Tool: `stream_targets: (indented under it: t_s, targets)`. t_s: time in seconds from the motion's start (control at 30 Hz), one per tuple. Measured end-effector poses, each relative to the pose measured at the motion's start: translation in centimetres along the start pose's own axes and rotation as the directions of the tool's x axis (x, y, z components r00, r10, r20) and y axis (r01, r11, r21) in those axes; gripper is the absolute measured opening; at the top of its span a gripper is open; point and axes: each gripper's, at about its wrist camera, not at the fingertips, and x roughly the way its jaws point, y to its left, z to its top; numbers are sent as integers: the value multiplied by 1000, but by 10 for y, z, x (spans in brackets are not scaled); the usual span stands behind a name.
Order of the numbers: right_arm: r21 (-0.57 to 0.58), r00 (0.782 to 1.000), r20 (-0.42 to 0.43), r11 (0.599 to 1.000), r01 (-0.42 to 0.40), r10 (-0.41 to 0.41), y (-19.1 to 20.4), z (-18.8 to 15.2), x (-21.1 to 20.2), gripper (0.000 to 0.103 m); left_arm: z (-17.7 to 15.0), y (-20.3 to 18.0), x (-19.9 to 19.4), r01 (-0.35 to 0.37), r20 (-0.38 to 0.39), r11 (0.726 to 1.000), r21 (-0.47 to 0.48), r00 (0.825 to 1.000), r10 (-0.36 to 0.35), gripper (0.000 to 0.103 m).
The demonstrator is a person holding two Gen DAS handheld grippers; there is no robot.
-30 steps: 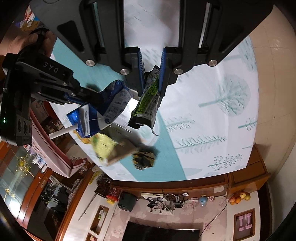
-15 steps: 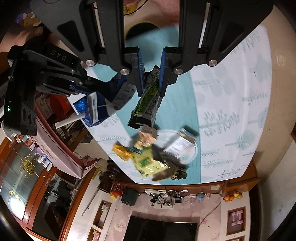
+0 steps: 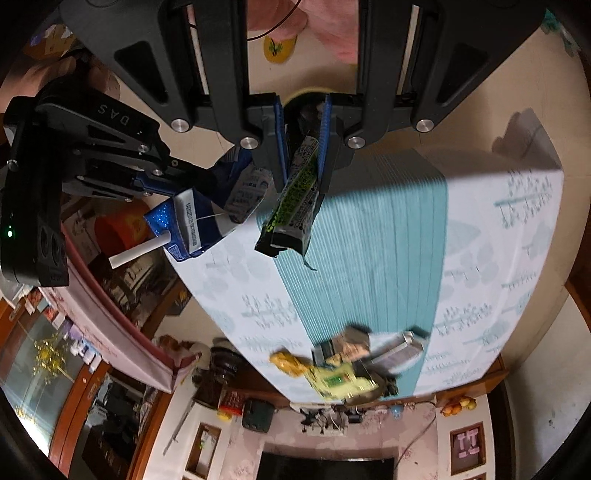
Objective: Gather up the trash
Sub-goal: 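Carry the wrapper and blue carton over the black bin and open both tools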
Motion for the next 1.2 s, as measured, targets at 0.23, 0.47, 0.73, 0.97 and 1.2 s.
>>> stream_targets:
  t_s: [0.23, 0.47, 0.73, 0.97, 1.2]
  targets:
    - [34, 996, -46, 996, 77, -75, -21, -40, 46, 15, -28, -1, 46, 5, -77, 1000, 3, 997, -4, 12]
    - [60, 983, -136, 989, 136, -126, -49, -99, 131, 16, -73, 13, 121, 18, -123, 999, -32, 992, -22, 12]
    - [128, 968, -190, 974, 189, -163, -80, -151, 217, 16, -134, 34, 217, -5, -188, 998, -65, 982, -7, 13]
    - [175, 965, -188, 961, 217, -183, -92, -161, 260, 21, -158, 50, 277, -22, -187, 998, -63, 982, 10, 21]
    - [184, 965, -189, 958, 218, -183, -91, -158, 275, 33, -164, 63, 299, -36, -200, 996, -79, 980, 19, 39]
